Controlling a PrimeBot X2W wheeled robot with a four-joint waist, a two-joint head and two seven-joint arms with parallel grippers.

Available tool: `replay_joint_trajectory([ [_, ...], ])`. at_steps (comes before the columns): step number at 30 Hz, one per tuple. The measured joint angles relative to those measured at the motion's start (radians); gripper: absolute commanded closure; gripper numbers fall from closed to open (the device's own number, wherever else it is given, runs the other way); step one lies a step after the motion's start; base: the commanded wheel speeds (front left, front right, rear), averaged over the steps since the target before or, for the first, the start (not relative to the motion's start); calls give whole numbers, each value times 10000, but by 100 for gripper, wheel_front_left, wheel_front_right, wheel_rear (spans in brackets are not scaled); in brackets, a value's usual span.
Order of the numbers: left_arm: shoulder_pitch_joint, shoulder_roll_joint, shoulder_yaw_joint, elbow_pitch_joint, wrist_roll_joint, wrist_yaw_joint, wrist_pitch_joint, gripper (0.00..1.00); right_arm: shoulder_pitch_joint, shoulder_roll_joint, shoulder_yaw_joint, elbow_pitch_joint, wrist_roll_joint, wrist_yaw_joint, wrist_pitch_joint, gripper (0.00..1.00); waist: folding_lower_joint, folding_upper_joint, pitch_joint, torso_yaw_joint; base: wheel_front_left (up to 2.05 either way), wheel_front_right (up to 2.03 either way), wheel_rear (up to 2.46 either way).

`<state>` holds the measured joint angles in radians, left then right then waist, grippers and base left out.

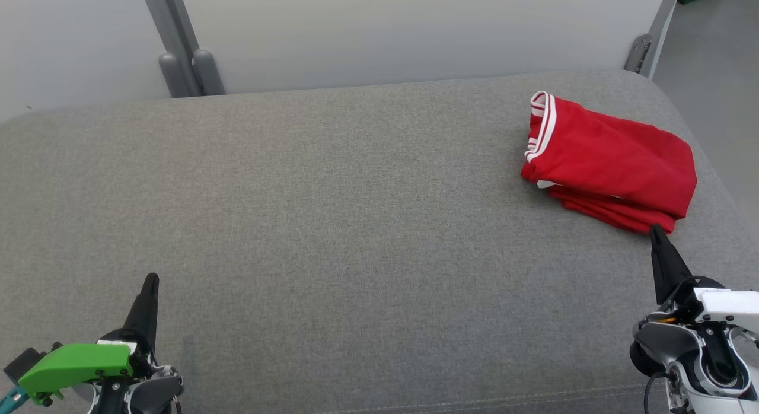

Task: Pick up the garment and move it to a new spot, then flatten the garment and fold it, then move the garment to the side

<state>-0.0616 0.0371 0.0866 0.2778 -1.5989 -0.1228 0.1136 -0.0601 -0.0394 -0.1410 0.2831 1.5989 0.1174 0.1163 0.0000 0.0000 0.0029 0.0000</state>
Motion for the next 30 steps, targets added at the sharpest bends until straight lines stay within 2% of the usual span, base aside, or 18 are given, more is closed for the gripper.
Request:
replay_joint_trajectory([
  [30,0,0,-2,-4,0,0,0,100,0,0,6,-10,2,12,-10,100,0,0,0,0,0,0,0],
])
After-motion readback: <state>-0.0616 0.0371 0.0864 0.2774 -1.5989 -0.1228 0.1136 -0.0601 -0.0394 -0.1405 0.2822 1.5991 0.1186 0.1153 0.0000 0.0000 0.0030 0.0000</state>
